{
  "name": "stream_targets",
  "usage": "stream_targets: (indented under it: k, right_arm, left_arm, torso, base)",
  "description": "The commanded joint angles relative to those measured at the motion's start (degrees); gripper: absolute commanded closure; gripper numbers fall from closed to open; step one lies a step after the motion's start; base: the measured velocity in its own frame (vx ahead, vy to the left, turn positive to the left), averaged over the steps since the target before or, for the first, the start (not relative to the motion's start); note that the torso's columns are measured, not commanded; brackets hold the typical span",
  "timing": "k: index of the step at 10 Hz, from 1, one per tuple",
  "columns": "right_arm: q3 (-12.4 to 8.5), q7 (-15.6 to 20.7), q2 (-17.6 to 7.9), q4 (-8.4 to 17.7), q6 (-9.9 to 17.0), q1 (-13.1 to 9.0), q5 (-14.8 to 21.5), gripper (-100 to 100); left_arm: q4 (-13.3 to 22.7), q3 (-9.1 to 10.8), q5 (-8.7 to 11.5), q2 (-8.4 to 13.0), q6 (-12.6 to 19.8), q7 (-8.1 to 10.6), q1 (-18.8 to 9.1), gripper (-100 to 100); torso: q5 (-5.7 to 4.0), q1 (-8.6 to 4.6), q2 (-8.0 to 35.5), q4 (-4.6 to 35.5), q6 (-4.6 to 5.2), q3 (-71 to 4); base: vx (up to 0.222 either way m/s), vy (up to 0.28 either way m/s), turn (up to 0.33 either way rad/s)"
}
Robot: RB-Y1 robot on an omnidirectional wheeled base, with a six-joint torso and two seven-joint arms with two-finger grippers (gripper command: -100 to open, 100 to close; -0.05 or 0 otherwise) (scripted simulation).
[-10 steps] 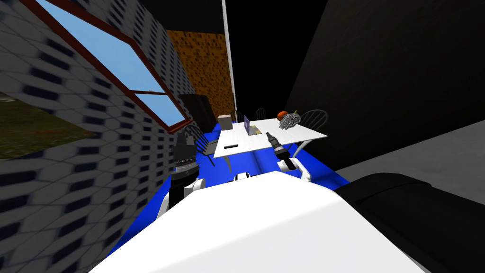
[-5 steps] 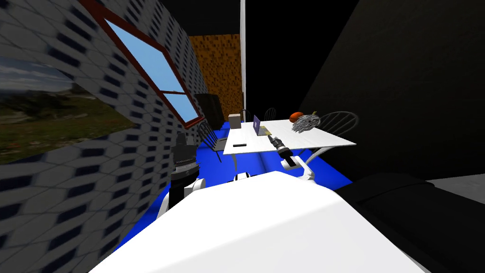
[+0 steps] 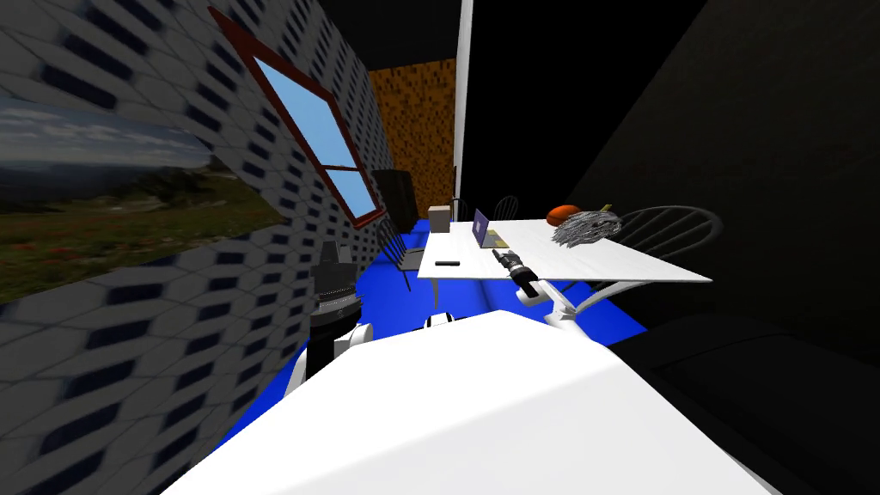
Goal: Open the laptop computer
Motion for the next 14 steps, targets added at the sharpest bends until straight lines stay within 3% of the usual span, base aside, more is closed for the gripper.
stream_targets:
  k: [1, 3, 4, 6, 7, 9, 10, 12, 13, 14]
  right_arm:
    - [-1.3, 2.2, -2.4, 3.5, 2.1, -0.7, 2.7, -100]
    - [-2.7, 4.9, -5.3, 7.7, 4.7, -1.9, 6.0, -100]
    - [-2.7, 4.9, -5.3, 7.9, 4.7, -1.9, 6.0, -100]
    - [-4.1, 7.6, -8.4, 11.9, 7.2, -3.1, 9.2, -100]
    - [-4.1, 7.6, -8.4, 12.4, 7.2, -3.1, 9.2, -100]
    - [-5.3, 10.1, -11.4, 16.8, 9.6, -4.2, 12.4, -100]
    - [-5.3, 10.1, -11.4, 16.8, 9.6, -4.2, 12.4, -100]
    - [-6.6, 12.5, -14.2, 20.9, 11.9, -5.3, 15.3, -100]
    - [-6.6, 12.5, -14.2, 21.0, 11.9, -5.3, 15.3, -100]
    - [-7.1, 13.6, -15.6, 22.9, 13.0, -5.8, 16.7, -100]
  left_arm:
    - [0.0, 0.0, 0.0, 0.0, 0.0, 0.0, 0.0, 0]
    - [0.0, 0.01, 0.0, 0.0, 0.0, 0.0, 0.0, 0]
    - [0.0, 0.0, 0.0, 0.0, 0.0, 0.0, 0.0, 0]
    - [0.0, 0.01, 0.0, 0.0, 0.0, 0.0, 0.0, 0]
    - [0.0, 0.0, 0.0, 0.0, 0.0, 0.0, 0.0, 0]
    - [0.0, 0.01, 0.0, 0.0, 0.0, 0.0, 0.0, 0]
    - [0.0, 0.01, 0.0, 0.0, 0.0, 0.0, 0.0, 0]
    - [0.0, 0.01, 0.0, 0.0, 0.0, 0.0, 0.0, 0]
    - [0.0, 0.01, 0.0, 0.0, 0.0, 0.0, 0.0, 0]
    - [0.0, 0.01, 0.0, 0.0, 0.0, 0.0, 0.0, 0]
  torso:
    - [0.0, -0.01, 0.0, 0.0, -0.01, 0.0]
    - [-0.06, -0.18, 0.1, 0.0, -0.01, 0.1]
    - [-0.02, -0.06, 0.1, 0.0, -0.02, 0.0]
    - [-0.03, -0.08, 0.0, 0.0, -0.03, 0.0]
    - [0.0, 0.02, 0.0, 0.0, -0.03, 0.0]
    - [-0.04, -0.12, 0.1, 0.0, -0.02, 0.1]
    - [-0.03, -0.08, 0.0, 0.0, -0.03, 0.0]
    - [-0.02, -0.04, 0.0, 0.0, -0.03, 0.0]
    - [-0.01, -0.02, 0.0, 0.0, -0.02, 0.0]
    - [-0.03, -0.11, 0.1, 0.0, 0.04, 0.0]
  base:
    - [0.024, 0.063, 0.088]
    - [0.024, 0.065, 0.195]
    - [0.023, 0.049, 0.101]
    - [0.034, 0.068, 0.209]
    - [0.033, 0.056, 0.098]
    - [0.03, 0.053, 0.208]
    - [0.032, 0.046, 0.092]
    - [0.036, 0.064, 0.179]
    - [0.033, 0.041, 0.073]
    - [0.026, 0.035, 0.128]
